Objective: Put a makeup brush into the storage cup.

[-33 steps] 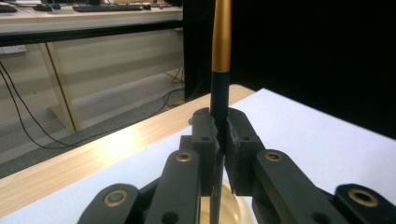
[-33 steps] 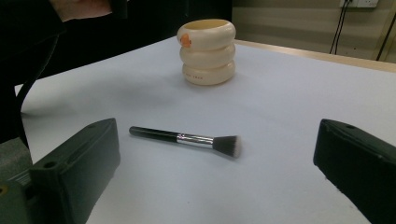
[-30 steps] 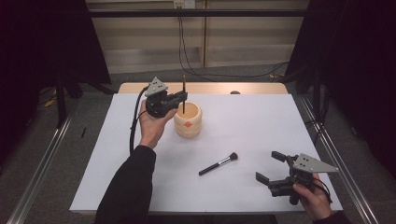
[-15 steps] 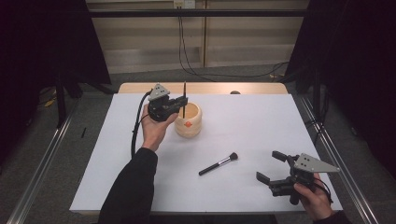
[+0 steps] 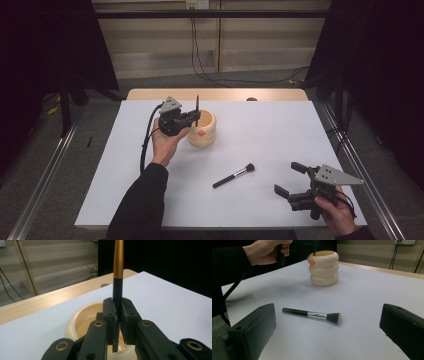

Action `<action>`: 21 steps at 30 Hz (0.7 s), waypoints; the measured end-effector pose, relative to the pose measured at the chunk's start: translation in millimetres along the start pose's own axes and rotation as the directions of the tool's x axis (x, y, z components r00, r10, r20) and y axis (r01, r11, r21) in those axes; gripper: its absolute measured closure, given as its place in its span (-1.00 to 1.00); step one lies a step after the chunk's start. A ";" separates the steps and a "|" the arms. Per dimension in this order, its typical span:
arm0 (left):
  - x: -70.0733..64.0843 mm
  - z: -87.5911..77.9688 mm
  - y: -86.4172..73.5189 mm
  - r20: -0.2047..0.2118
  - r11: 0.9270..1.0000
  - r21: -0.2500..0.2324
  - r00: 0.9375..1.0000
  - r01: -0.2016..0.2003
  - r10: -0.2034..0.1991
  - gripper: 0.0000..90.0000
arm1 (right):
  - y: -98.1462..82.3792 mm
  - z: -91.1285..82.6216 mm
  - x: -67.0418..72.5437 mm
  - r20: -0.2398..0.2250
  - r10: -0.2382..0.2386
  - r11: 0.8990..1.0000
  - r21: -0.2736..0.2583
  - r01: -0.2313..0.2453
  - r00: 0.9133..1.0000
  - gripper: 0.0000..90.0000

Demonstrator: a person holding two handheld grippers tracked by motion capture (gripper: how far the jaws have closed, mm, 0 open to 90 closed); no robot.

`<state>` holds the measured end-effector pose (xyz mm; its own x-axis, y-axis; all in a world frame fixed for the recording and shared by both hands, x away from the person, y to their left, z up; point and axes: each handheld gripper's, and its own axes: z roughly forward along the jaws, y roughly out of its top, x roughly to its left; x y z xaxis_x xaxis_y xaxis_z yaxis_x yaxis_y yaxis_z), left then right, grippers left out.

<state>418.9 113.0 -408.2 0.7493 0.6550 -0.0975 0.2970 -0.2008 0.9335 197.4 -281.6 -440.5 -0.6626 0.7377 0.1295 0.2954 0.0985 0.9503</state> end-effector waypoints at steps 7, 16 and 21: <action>-1.9 4.0 -1.9 0.001 1.000 0.008 1.000 0.012 -0.012 0.85 | -0.1 -0.4 -0.2 0.007 0.002 1.000 -0.003 -0.002 1.000 -1.00; -2.2 4.9 -1.9 -0.006 1.000 0.009 1.000 0.024 -0.024 0.77 | 0.2 -0.7 -0.7 0.012 0.001 1.000 -0.007 -0.001 1.000 -1.00; -4.4 4.5 -0.1 -0.009 1.000 -0.001 1.000 0.006 -0.006 0.53 | 0.3 -0.7 -0.8 0.012 0.003 1.000 -0.009 -0.003 1.000 -1.00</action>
<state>418.2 106.9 -409.4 0.7422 0.6626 -0.1001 0.3010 -0.1962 0.9332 197.5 -282.6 -440.1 -0.6535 0.7458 0.1294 0.2916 0.0903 0.9523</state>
